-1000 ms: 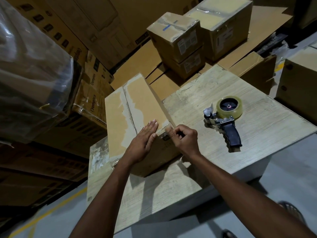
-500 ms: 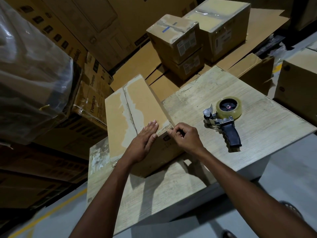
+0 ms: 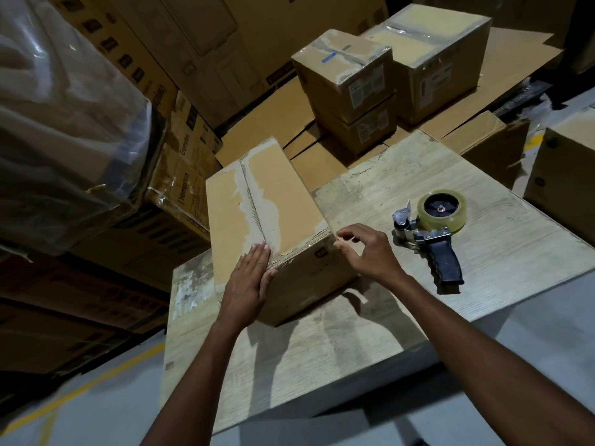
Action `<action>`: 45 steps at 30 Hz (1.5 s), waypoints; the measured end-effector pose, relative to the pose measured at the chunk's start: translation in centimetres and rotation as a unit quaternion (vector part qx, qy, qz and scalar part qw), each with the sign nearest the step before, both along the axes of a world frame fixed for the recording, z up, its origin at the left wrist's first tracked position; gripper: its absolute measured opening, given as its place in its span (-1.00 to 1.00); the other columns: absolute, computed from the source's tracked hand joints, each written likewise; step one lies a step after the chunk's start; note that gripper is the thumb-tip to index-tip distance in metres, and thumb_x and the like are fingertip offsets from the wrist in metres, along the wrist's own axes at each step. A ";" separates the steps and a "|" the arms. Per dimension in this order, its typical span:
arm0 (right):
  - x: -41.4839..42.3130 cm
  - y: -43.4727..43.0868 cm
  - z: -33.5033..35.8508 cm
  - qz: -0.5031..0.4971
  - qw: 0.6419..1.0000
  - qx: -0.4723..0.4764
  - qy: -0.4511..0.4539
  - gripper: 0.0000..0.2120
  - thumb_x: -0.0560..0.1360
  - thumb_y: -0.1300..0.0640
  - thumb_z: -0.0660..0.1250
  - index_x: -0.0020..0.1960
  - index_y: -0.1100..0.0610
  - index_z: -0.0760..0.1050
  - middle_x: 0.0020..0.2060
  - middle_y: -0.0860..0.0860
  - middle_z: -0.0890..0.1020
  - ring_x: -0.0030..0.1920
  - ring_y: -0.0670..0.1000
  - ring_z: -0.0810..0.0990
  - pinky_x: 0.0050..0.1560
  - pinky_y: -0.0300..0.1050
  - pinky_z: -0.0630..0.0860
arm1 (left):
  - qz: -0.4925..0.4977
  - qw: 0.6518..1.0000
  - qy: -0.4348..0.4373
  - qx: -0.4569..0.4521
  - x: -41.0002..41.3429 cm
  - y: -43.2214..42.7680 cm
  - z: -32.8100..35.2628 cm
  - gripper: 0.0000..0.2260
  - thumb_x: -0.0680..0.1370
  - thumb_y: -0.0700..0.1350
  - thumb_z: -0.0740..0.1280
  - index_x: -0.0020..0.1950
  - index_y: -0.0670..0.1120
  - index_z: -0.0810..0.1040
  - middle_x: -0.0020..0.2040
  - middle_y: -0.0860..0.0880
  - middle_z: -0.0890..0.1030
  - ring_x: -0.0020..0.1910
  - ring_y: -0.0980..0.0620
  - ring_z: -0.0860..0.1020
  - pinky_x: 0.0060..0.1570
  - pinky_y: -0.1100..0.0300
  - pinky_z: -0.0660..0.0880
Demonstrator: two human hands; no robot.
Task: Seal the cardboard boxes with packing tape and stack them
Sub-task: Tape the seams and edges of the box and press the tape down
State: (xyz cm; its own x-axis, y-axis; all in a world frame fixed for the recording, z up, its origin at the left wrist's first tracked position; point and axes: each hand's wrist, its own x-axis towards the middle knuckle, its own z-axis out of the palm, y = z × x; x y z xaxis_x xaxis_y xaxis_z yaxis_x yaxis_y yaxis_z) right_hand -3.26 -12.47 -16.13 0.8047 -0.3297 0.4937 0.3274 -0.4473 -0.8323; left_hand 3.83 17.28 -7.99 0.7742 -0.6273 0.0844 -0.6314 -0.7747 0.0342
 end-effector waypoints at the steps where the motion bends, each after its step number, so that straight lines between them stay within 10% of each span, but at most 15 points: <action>1: -0.1 -0.1 -0.1 -0.016 1.000 -0.020 -0.009 -0.74 0.59 0.04 0.42 0.19 0.17 0.62 0.05 0.02 0.67 0.05 -0.03 0.62 0.06 0.03 0.61 | -0.003 1.000 -0.006 0.002 0.1 0.0 -0.1 -0.42 0.71 0.25 -0.14 0.67 0.00 0.08 0.66 0.08 0.04 0.64 0.16 -0.05 0.61 0.17 -0.09; 12: 3.3 3.3 3.0 0.074 0.918 -0.339 -0.190 -0.68 0.47 0.26 0.54 0.22 0.20 0.67 0.21 0.12 0.70 0.25 0.18 0.65 0.25 0.13 0.55 | -0.012 0.999 -0.033 0.016 0.5 0.1 -0.6 -0.39 0.71 0.27 -0.17 0.66 -0.03 0.13 0.65 0.02 0.11 0.64 0.09 0.04 0.59 0.19 -0.08; 21: 3.5 2.7 3.7 0.122 0.922 -0.339 -0.145 -0.72 0.60 0.15 0.26 0.19 0.12 0.70 0.16 0.08 0.72 0.17 0.13 0.70 0.25 0.13 0.56 | -0.019 0.998 -0.050 0.017 0.6 0.1 -0.8 -0.42 0.72 0.24 -0.10 0.65 -0.05 0.19 0.64 -0.01 0.18 0.63 0.07 0.11 0.59 0.17 -0.01; 34: 2.4 -1.9 4.1 0.161 0.978 -0.129 0.027 -0.61 0.44 0.32 0.56 0.24 0.10 0.67 0.28 0.06 0.64 0.39 -0.06 0.54 0.36 0.00 0.55 | -0.033 0.998 -0.041 0.021 0.9 0.4 -1.0 -0.44 0.73 0.19 -0.07 0.66 -0.07 0.15 0.65 -0.01 0.13 0.64 0.07 0.07 0.60 0.12 0.00; 40: 1.9 -2.6 5.3 0.177 0.956 -0.224 0.062 -0.47 0.45 0.49 0.44 0.33 0.10 0.61 0.38 0.03 0.57 0.48 -0.06 0.42 0.47 0.03 0.45 | -0.049 0.999 0.009 0.010 0.7 1.1 0.0 -0.43 0.70 0.22 -0.10 0.67 0.01 0.01 0.65 0.08 -0.05 0.61 0.24 -0.17 0.59 0.23 -0.16; 45: 1.6 0.1 5.3 0.122 0.927 -0.355 -0.002 -0.58 0.58 0.09 0.46 0.41 0.13 0.54 0.41 0.10 0.54 0.49 0.10 0.44 0.57 0.07 0.21 | -0.028 0.999 0.043 -0.007 0.3 2.9 0.6 -0.45 0.71 0.19 -0.02 0.68 0.05 0.01 0.65 0.14 -0.07 0.59 0.32 -0.22 0.59 0.23 -0.20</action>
State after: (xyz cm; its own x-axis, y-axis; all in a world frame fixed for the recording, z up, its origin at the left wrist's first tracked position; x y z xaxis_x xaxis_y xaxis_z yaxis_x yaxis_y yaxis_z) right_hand -1.69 -12.34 -10.81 0.8098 0.2719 0.5198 0.4940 -0.7941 -0.3542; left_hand 4.13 20.20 -7.43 0.7433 -0.6684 0.0290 -0.6674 -0.7378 0.1009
